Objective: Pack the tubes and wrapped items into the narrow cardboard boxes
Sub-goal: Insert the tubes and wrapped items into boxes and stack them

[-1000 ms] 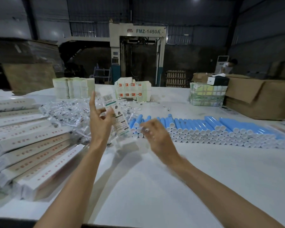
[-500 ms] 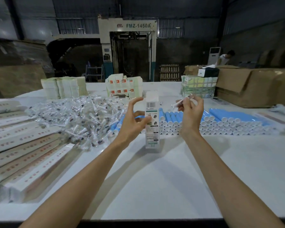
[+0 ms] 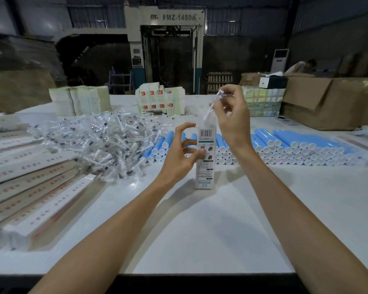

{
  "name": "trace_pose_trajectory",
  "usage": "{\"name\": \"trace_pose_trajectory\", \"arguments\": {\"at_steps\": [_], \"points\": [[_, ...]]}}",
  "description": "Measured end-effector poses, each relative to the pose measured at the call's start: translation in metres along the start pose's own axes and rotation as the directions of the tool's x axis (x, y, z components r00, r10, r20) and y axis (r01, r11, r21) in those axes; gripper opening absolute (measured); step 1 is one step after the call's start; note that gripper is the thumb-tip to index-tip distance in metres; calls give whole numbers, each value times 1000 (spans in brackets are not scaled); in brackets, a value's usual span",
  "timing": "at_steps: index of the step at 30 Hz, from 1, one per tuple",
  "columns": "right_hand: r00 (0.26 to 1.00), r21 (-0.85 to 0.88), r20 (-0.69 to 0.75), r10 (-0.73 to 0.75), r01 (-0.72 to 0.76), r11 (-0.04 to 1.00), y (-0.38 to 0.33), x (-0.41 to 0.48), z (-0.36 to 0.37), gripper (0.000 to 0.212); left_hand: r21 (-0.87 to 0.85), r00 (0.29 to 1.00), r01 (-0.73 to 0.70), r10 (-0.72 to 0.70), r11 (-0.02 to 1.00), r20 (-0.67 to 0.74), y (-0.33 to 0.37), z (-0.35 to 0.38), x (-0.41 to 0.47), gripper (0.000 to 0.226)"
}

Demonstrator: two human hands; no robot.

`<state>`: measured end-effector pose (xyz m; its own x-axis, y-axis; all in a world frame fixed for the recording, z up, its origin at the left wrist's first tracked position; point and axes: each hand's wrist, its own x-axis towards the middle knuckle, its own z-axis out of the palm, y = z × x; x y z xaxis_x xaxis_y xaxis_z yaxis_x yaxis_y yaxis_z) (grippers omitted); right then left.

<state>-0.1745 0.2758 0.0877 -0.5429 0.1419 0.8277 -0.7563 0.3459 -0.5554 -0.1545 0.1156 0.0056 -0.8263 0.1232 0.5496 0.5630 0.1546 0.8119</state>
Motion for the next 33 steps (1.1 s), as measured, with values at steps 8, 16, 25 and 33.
{"name": "trace_pose_trajectory", "arguments": {"at_steps": [8, 16, 25, 33], "points": [[968, -235, 248, 45, 15, 972, 14, -4, -2, 14, -54, 1000, -16, 15, 998, -15, -2, -2, -1, 67], [986, -74, 116, 118, -110, 991, 11, 1, -8, 9, -40, 1000, 20, -21, 999, -22, -5, 0, 0, 66], [987, -165, 141, 79, -55, 985, 2, 1, -3, 5, -3, 999, 27, -27, 1000, -19, -6, -1, 0, 64], [922, -370, 379, 82, 70, 926, 8, -6, -5, 11, -3, 999, 33, -33, 999, -20, -8, -4, 1, 59]]}}
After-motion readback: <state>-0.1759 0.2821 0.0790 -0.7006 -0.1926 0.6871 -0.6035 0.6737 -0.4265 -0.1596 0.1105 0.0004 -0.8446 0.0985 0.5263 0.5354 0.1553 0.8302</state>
